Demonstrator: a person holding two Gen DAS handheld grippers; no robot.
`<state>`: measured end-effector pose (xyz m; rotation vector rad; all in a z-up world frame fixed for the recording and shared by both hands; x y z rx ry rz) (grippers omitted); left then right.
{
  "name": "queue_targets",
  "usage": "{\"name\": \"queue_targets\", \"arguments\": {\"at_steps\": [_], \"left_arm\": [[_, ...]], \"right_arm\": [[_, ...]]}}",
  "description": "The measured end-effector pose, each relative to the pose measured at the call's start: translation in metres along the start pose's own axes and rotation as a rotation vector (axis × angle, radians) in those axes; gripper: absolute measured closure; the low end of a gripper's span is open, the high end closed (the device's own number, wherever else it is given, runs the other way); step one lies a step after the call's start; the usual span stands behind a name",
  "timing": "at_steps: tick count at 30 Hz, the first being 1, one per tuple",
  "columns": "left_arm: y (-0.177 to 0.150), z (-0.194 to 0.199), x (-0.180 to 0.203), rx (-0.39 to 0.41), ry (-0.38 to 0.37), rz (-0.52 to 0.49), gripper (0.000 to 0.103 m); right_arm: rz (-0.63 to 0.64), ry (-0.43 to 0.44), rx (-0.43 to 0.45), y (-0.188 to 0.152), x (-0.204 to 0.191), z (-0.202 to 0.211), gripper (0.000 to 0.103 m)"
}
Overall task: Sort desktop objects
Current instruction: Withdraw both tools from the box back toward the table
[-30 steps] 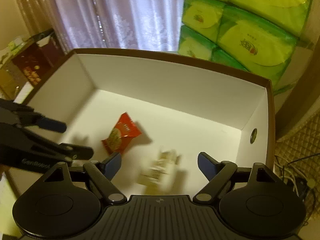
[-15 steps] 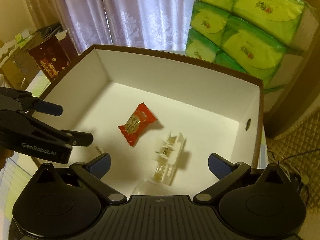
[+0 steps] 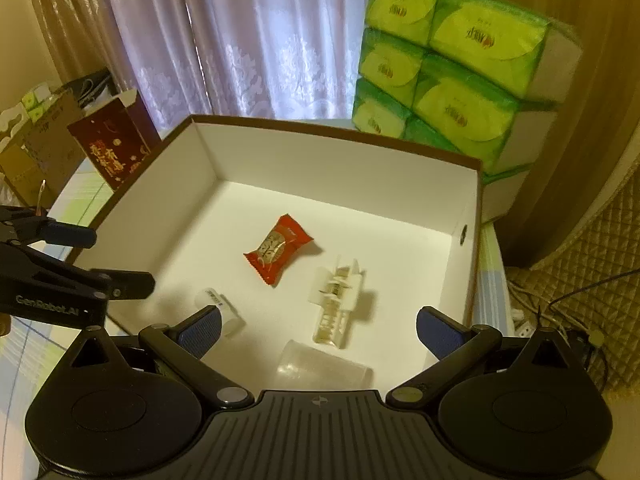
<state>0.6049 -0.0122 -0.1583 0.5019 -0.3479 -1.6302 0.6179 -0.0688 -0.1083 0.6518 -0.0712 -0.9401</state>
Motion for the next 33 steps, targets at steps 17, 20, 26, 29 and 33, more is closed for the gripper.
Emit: {"name": "queue_targets", "arguments": {"at_steps": [17, 20, 26, 29, 33], "left_arm": [[-0.048, 0.079, -0.004, 0.089, 0.098, 0.029, 0.009], [-0.057, 0.092, -0.002, 0.106, 0.091, 0.043, 0.009], [-0.080, 0.114, 0.001, 0.124, 0.080, 0.063, 0.007], [-0.091, 0.124, 0.002, 0.126, 0.080, 0.066, 0.007], [-0.106, 0.135, 0.003, 0.130, 0.075, 0.076, 0.007]], "right_arm": [[0.000, -0.023, 0.095, -0.032, -0.020, 0.064, 0.002], [-0.004, -0.010, 0.105, -0.040, -0.024, 0.074, 0.002], [-0.022, 0.012, 0.131, -0.055, -0.032, 0.094, 0.002], [-0.030, 0.023, 0.143, -0.062, -0.035, 0.104, 0.002], [-0.039, 0.027, 0.155, -0.071, -0.039, 0.114, 0.002]]}}
Point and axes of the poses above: each gripper's, at about its wrist camera, not at the fingertips, and z roughly against the way its jaws point, x to its right, y to its top, the point moved 10 cm from there along -z, roughly the way its jaws point, and after that the axes turned 14 degrees about -z, right-handed, at the moved point
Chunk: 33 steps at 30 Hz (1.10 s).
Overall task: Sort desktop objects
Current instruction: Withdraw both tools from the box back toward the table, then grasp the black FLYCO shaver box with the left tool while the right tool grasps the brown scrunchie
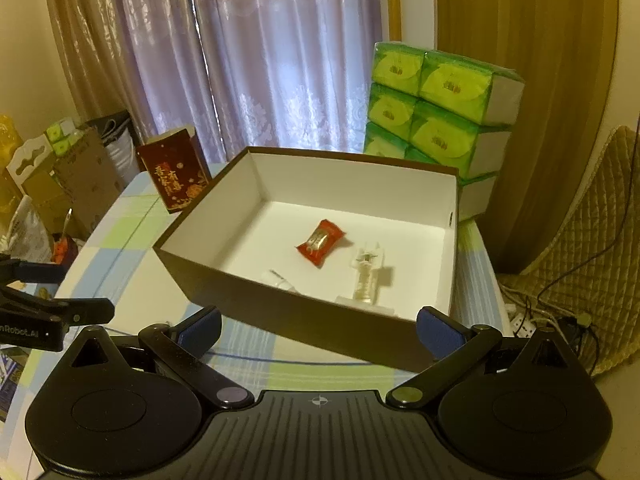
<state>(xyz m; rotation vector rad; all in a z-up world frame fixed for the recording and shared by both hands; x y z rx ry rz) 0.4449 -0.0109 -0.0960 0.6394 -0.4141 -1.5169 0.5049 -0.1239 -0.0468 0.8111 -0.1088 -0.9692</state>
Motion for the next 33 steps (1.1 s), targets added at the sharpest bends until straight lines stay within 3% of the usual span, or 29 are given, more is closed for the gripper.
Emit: {"name": "queue_targets", "arguments": {"at_steps": [19, 33], "left_arm": [[-0.075, 0.041, 0.002, -0.009, -0.015, 0.001, 0.005], [-0.140, 0.025, 0.008, -0.098, -0.031, -0.132, 0.005]], "right_arm": [[0.047, 0.042, 0.013, -0.058, -0.008, 0.037, 0.002], [0.041, -0.002, -0.103, -0.129, 0.026, 0.041, 0.002]]}}
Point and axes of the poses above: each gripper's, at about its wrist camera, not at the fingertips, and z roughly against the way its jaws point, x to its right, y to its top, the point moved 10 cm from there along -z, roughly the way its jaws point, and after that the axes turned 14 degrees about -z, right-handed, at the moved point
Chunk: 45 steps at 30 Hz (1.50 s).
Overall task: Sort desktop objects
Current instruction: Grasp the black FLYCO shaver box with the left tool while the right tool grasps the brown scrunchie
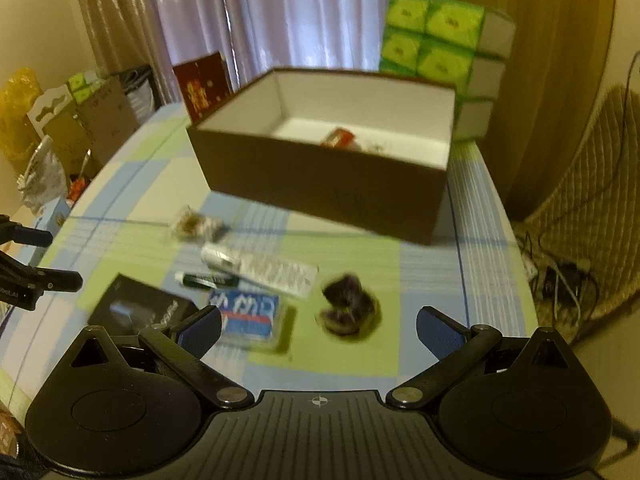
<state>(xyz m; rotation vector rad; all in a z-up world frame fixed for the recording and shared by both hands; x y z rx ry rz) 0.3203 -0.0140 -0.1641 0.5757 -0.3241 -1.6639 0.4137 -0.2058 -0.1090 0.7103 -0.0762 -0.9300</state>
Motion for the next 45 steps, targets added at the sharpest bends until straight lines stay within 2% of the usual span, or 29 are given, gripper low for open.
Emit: {"name": "queue_targets", "arguments": {"at_steps": [8, 18, 20, 29, 33, 38, 40, 45], "left_arm": [[-0.012, -0.013, 0.026, 0.002, -0.080, -0.130, 0.005], [-0.020, -0.043, 0.054, -0.005, -0.229, -0.326, 0.004], [-0.020, -0.051, 0.056, -0.012, -0.233, -0.362, 0.004], [-0.020, -0.078, 0.078, -0.010, -0.297, -0.654, 0.002], [-0.023, -0.091, 0.088, -0.028, -0.321, -0.725, 0.002], [-0.027, -0.088, 0.090, -0.002, -0.320, -0.708, 0.008], [-0.030, -0.083, 0.086, 0.000, -0.314, -0.677, 0.015], [-0.039, -0.073, 0.061, -0.039, -0.268, -0.487, 0.021]], "right_arm": [[-0.018, -0.028, -0.064, -0.022, 0.014, -0.009, 0.002], [-0.051, -0.081, -0.128, -0.041, 0.036, -0.020, 0.002], [-0.068, -0.099, -0.132, -0.042, 0.044, -0.020, 0.002], [-0.173, -0.164, -0.138, -0.050, 0.078, -0.014, 0.002], [-0.219, -0.184, -0.147, -0.054, 0.089, -0.015, 0.002], [-0.238, -0.195, -0.163, -0.059, 0.094, -0.019, 0.002], [-0.237, -0.192, -0.171, -0.059, 0.094, -0.023, 0.002], [-0.216, -0.169, -0.180, -0.056, 0.086, -0.035, 0.002]]}}
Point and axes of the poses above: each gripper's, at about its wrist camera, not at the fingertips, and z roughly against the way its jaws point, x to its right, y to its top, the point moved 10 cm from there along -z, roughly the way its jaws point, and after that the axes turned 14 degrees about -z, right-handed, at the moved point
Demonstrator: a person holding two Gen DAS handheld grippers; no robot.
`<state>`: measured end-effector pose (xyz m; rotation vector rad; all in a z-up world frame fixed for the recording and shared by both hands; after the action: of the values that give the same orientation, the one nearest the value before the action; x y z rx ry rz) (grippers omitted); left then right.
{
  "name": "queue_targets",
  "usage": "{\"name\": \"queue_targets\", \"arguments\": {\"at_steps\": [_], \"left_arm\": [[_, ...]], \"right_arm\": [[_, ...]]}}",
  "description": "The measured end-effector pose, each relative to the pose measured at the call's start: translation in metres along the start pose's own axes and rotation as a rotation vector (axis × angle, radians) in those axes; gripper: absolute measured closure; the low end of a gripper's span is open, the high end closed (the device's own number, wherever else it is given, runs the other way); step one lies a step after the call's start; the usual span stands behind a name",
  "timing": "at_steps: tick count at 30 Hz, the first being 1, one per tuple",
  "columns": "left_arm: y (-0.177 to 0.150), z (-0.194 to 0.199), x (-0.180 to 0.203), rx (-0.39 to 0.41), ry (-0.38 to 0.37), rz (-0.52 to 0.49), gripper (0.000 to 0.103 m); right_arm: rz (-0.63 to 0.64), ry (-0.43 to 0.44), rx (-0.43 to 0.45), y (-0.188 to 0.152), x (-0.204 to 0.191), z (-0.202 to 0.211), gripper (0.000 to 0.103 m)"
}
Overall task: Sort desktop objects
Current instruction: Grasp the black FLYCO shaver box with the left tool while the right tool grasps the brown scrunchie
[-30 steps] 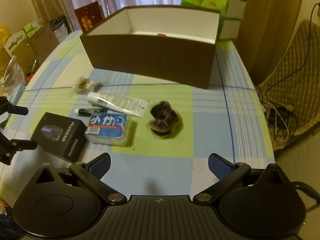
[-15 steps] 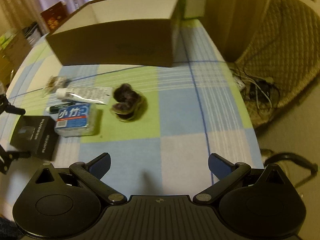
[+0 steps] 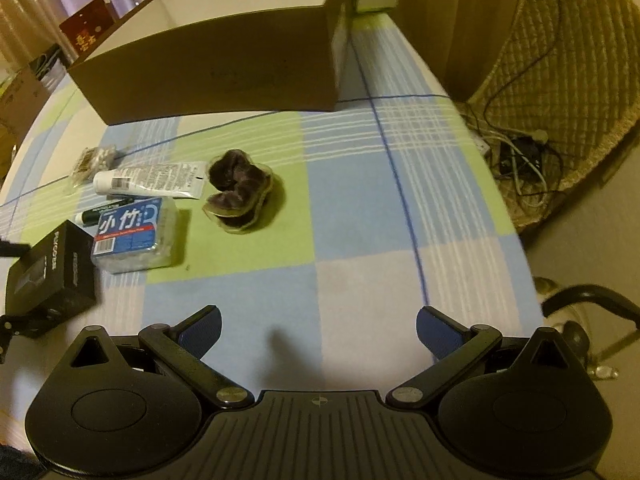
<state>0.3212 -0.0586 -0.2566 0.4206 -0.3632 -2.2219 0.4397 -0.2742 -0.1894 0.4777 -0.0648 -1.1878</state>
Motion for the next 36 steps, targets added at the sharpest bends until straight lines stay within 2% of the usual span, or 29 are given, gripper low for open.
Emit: {"name": "queue_targets", "arguments": {"at_steps": [3, 11, 13, 15, 23, 27, 30, 32, 34, 36], "left_arm": [[-0.017, 0.007, -0.013, -0.024, 0.042, 0.148, 0.021], [-0.056, 0.022, -0.055, -0.052, 0.116, 0.654, 0.021], [-0.061, 0.020, -0.064, -0.071, 0.128, 0.744, 0.023], [-0.061, 0.015, -0.068, -0.078, 0.128, 0.791, 0.025], [-0.044, 0.000, -0.076, -0.108, 0.154, 0.757, 0.025], [-0.043, -0.010, -0.077, -0.134, 0.182, 0.738, 0.025], [-0.043, -0.018, -0.073, -0.170, 0.207, 0.704, 0.026], [-0.043, -0.018, -0.070, -0.171, 0.234, 0.678, 0.026], [-0.044, -0.017, -0.068, -0.173, 0.238, 0.674, 0.026], [-0.046, -0.016, -0.066, -0.172, 0.236, 0.683, 0.026]], "right_arm": [[0.020, 0.022, 0.005, 0.005, -0.011, -0.007, 0.002], [0.070, 0.069, 0.050, 0.025, -0.041, -0.032, 0.002], [0.090, 0.077, 0.074, 0.032, -0.049, -0.038, 0.002], [0.104, 0.083, 0.081, 0.039, -0.054, -0.045, 0.003], [0.140, 0.107, 0.075, 0.060, -0.070, -0.072, 0.025], [0.167, 0.109, 0.055, 0.059, -0.075, -0.082, 0.036], [0.228, 0.073, 0.062, 0.055, -0.077, -0.086, 0.044], [0.275, 0.056, 0.076, 0.052, -0.077, -0.085, 0.060], [0.287, 0.063, 0.078, 0.050, -0.075, -0.083, 0.072], [0.268, 0.074, 0.070, 0.050, -0.071, -0.080, 0.078]]}}
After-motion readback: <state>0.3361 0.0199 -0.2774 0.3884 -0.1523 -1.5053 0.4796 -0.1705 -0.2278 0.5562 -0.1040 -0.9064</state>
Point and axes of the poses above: each gripper's, at about its wrist camera, not at the fingertips, and z roughly against the way its jaws point, x to its right, y to its top, the point moved 10 cm from there along -z, roughly the way its jaws point, and after that the axes turned 14 degrees about -z, right-handed, at the moved point
